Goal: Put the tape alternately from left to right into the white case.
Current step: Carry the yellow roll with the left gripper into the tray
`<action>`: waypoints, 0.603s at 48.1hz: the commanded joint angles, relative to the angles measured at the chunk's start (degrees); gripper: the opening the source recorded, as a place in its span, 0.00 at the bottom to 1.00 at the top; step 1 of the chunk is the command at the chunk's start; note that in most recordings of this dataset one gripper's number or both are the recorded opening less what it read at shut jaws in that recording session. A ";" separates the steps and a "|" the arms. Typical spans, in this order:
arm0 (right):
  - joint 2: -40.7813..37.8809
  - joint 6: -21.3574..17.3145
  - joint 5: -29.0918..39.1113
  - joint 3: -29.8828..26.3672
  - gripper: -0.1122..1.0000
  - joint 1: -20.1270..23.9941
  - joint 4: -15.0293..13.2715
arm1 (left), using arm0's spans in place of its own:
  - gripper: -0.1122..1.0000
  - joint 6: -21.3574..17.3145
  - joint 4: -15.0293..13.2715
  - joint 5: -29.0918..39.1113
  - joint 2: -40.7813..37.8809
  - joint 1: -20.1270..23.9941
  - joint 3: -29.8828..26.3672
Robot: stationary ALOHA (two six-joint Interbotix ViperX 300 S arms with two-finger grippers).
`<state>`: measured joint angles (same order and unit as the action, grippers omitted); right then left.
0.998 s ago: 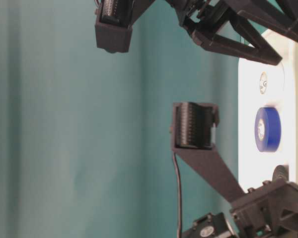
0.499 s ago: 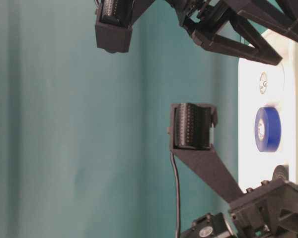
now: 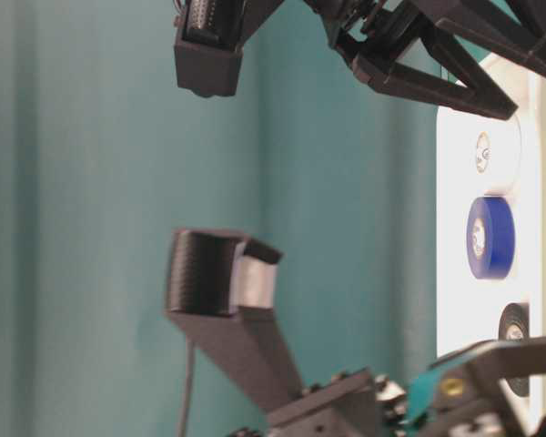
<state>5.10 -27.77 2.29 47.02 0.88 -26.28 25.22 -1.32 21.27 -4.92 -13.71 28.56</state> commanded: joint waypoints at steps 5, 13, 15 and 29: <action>0.53 -0.18 -0.35 -0.88 0.92 0.44 0.09 | 0.34 0.09 0.26 0.53 2.64 1.32 -0.70; 0.53 -0.18 -0.35 -0.97 0.92 0.44 0.09 | 0.34 -0.35 0.35 0.53 2.64 3.34 -0.97; 0.53 -0.18 -0.44 -0.88 0.92 0.44 0.09 | 0.34 -0.97 0.26 0.53 2.64 3.96 -0.97; 0.53 -0.18 -0.35 -0.88 0.92 0.44 0.09 | 0.34 -8.44 0.26 0.44 2.64 10.63 -2.37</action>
<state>5.10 -27.86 2.29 47.02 1.14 -26.28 17.67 -1.14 22.06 -4.31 -5.10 28.04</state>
